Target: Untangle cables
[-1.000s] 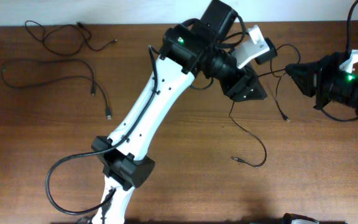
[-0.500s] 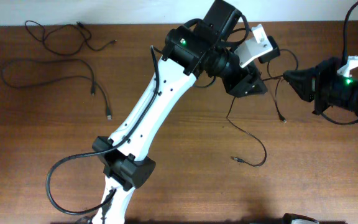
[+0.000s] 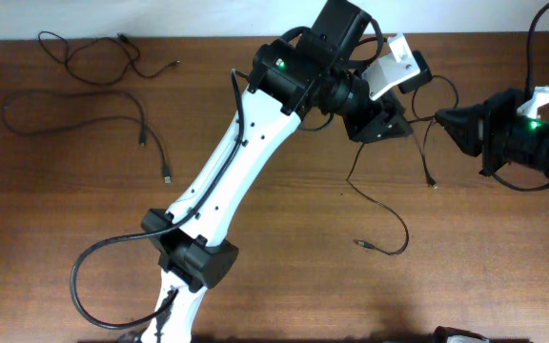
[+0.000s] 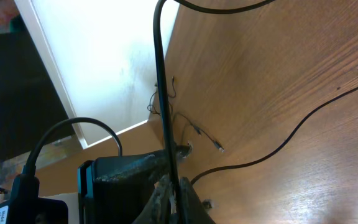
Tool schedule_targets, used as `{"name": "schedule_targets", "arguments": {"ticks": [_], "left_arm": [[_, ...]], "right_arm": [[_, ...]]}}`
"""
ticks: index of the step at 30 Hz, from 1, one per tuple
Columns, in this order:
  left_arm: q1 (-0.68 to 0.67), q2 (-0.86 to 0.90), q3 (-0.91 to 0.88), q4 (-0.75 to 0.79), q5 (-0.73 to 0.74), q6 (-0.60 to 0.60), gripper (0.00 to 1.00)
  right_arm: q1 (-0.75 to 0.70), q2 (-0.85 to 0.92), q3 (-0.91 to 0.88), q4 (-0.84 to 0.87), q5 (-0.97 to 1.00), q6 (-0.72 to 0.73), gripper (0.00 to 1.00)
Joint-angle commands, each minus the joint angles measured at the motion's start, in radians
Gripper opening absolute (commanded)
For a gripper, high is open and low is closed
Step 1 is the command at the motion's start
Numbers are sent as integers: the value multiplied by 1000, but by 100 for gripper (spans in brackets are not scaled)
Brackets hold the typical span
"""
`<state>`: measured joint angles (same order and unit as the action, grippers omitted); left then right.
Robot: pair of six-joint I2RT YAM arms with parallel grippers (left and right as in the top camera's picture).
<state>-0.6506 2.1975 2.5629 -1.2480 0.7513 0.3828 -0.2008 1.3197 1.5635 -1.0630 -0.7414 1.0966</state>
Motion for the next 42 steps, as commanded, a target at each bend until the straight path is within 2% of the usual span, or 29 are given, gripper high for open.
{"name": "schedule_targets", "arguments": {"ticks": [1, 5, 8, 12, 15, 17, 18, 20, 22, 24, 30, 35, 42], "left_arm": [[-1, -12, 4, 3, 22, 12, 33], [-1, -12, 4, 3, 22, 12, 18], [-1, -12, 4, 3, 22, 11, 0], [-1, -16, 4, 4, 22, -33, 0], [-1, -33, 4, 5, 22, -57, 0], [0, -61, 4, 6, 21, -57, 0], [4, -84, 4, 6, 21, -57, 0], [12, -140, 4, 9, -20, -95, 0], [20, -179, 4, 14, -101, -169, 0], [26, -216, 4, 12, -169, -199, 0], [29, -279, 4, 19, -225, -207, 0], [30, -296, 4, -3, -489, -240, 0], [30, -296, 4, 11, -485, -240, 0]], "right_arm": [[5, 0, 12, 0, 12, -8, 4], [5, 0, 12, 0, 12, -16, 4], [5, 0, 12, -5, 11, -25, 4], [5, 0, 12, -6, 20, -88, 4], [5, 0, 12, -37, 108, -147, 4], [5, 0, 12, -75, 201, -176, 12], [5, 1, 12, -95, 257, -222, 23], [5, 1, 12, -120, 343, -347, 56], [5, 1, 12, -135, 393, -419, 74], [5, 1, 12, -146, 418, -421, 77], [5, 1, 12, -176, 487, -421, 81], [5, 1, 12, -221, 567, -420, 86], [5, 1, 12, -221, 566, -421, 86]]}}
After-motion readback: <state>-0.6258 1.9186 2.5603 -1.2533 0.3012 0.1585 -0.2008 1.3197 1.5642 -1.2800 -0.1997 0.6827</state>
